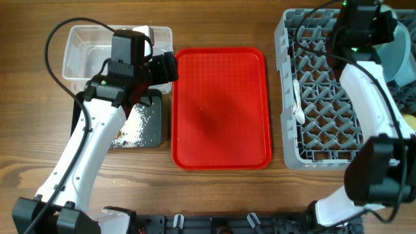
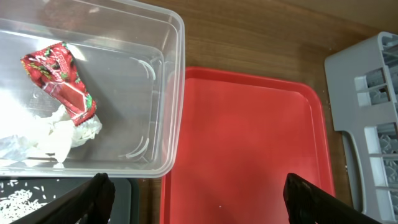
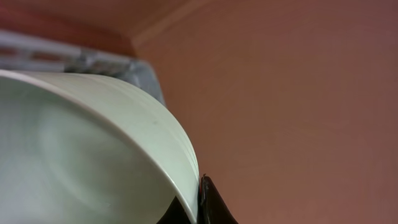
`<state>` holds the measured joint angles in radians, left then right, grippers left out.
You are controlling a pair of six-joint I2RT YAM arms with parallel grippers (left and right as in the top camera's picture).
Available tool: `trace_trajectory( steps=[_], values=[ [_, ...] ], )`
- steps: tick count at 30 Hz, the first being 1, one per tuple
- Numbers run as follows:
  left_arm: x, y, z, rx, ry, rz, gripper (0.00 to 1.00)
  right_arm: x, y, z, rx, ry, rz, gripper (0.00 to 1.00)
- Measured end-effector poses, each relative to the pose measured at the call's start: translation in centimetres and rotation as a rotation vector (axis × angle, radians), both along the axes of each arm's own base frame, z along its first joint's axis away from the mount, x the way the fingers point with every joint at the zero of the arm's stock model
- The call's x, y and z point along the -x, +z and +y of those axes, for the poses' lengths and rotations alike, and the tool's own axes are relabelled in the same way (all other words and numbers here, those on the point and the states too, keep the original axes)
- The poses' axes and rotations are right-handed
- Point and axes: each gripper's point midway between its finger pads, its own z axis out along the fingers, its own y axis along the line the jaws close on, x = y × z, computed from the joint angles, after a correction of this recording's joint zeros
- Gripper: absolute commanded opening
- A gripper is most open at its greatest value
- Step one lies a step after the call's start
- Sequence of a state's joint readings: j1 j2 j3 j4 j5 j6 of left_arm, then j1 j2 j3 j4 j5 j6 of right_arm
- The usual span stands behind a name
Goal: Sort waste into correct bins and load items into the dishwasher rack
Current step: 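Place the green bowl into the rack with the right gripper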
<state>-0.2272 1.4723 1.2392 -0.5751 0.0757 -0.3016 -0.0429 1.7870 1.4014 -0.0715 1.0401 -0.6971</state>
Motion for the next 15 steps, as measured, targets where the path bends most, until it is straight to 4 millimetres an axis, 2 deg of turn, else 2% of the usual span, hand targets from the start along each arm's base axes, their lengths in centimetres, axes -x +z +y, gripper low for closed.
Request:
trace_trajectory(
  steps=[7, 12, 15],
  values=[
    [0.0, 0.0, 0.0, 0.0, 0.0, 0.001, 0.87, -1.1, -7.1, -0.6, 0.033, -0.055, 0.178, 0.04],
    [0.0, 0.0, 0.0, 0.0, 0.0, 0.001, 0.86, -0.6, -7.9, -0.7, 0.019, -0.082, 0.176, 0.06],
    [0.0, 0.0, 0.0, 0.0, 0.0, 0.0, 0.86, 0.3, -9.1, 0.2, -0.036, -0.071, 0.218, 0.15]
  ],
)
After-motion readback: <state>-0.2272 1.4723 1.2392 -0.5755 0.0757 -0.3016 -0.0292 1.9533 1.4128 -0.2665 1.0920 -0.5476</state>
